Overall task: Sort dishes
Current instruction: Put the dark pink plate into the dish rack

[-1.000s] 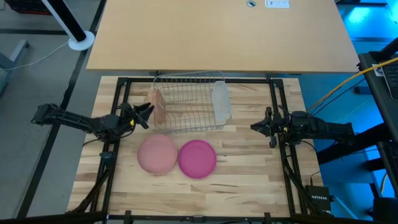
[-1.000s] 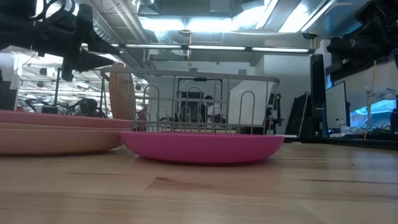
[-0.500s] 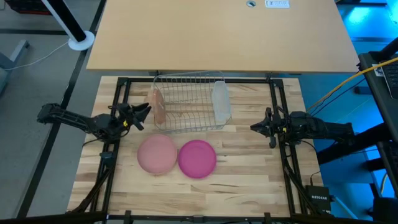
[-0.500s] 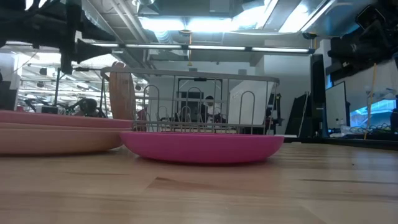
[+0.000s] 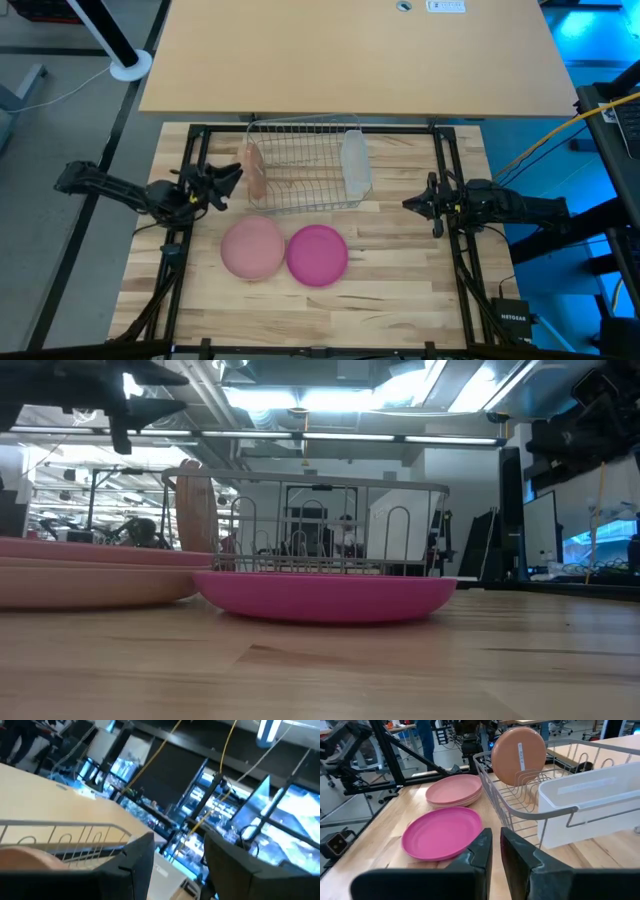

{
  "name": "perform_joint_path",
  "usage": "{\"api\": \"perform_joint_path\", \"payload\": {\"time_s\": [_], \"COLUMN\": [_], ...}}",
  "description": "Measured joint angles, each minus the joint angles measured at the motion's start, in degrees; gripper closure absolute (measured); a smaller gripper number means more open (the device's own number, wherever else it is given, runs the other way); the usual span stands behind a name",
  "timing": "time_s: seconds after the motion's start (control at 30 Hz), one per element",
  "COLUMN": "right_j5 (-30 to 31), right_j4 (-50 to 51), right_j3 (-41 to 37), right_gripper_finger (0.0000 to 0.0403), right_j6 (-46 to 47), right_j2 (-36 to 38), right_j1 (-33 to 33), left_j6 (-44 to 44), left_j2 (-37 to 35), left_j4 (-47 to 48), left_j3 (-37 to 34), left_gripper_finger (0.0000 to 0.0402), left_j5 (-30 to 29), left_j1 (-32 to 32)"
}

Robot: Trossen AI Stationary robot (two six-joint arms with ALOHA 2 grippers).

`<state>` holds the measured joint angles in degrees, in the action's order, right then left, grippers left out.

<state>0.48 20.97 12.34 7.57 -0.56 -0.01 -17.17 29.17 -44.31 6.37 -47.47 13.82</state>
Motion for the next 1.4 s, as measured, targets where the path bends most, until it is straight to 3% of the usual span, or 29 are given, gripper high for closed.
{"api": "perform_joint_path", "payload": {"time_s": [0.33,0.5,0.57,0.63,0.83,1.17,1.4], "right_j5": [0.10,0.17,0.18,0.19,0.21,0.21,0.01], "right_j4": [-0.04,0.02,0.13,0.17,0.17,0.15,0.17], "right_j3": [0.00,0.00,0.00,0.00,0.00,0.00,0.00], "right_gripper_finger": [0.0358,0.0358,0.0358,0.0358,0.0358,0.0358,0.0358], "right_j6": [0.00,0.00,0.00,0.00,0.00,0.00,0.02], "right_j2": [0.00,0.00,0.00,0.00,0.00,-0.02,-0.02], "right_j1": [0.00,0.00,0.00,0.00,0.00,0.00,0.00], "left_j6": [-0.54,4.39,6.08,7.19,7.28,9.89,5.94], "left_j2": [11.20,13.09,14.45,16.62,28.75,54.19,66.88], "left_j4": [-5.71,-5.01,-0.88,5.75,21.26,25.91,31.78], "left_j3": [2.38,9.38,13.28,17.66,30.85,46.04,52.20], "left_gripper_finger": [0.0237,0.0237,0.0237,0.0237,0.0237,0.0237,0.0237], "left_j5": [0.78,14.42,20.93,23.59,23.77,23.77,24.61], "left_j1": [-1.81,0.05,2.30,5.31,12.83,16.57,16.57]}}
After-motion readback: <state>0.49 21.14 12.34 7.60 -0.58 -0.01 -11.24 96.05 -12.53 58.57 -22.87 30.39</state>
